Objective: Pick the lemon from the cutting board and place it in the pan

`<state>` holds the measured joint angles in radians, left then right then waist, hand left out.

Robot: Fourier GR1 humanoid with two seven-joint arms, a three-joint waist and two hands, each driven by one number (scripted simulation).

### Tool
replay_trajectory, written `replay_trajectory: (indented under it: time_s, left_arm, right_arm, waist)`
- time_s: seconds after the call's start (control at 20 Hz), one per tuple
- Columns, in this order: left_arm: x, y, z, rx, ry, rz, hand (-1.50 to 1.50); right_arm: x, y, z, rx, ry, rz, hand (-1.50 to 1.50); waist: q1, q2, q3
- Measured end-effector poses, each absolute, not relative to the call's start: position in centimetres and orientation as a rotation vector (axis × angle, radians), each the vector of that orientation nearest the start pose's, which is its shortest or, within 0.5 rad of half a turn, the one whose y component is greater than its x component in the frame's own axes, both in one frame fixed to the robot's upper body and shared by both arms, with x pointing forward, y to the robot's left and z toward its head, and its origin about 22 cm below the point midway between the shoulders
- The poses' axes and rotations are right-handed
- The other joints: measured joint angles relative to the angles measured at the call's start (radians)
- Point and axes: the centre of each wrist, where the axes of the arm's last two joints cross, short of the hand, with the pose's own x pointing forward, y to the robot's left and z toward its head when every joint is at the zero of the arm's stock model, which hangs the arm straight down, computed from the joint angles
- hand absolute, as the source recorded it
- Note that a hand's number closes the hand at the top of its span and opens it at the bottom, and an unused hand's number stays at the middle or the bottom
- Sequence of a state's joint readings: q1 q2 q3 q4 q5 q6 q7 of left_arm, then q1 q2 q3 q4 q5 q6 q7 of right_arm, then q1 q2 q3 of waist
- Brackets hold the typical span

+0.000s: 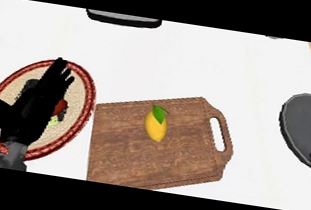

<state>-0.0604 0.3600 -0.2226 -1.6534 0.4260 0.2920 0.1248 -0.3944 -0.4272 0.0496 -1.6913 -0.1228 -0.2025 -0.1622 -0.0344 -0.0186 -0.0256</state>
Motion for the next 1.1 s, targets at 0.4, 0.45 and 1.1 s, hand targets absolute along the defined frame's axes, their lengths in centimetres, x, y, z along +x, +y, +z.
replay_trajectory:
  time_s: [0.4,0.45,1.1]
  left_arm:
    - [23.6,24.5,0.4,0.017,-1.355,0.197,0.00]
    - [23.4,24.7,0.2,0.024,-1.348,0.209,0.00]
    - [22.0,24.3,-1.5,0.042,-1.338,0.265,0.00]
  right_arm:
    - [28.5,-18.9,8.2,-0.086,-1.871,0.232,1.50]
    - [27.7,-18.3,7.0,-0.141,-1.851,0.223,-1.50]
    - [17.9,-8.9,0.5,-0.615,-1.805,0.296,-1.50]
  waist:
    - [0.039,0.018,0.021]
    - [0.032,0.014,0.023]
    - [0.010,0.003,0.029]
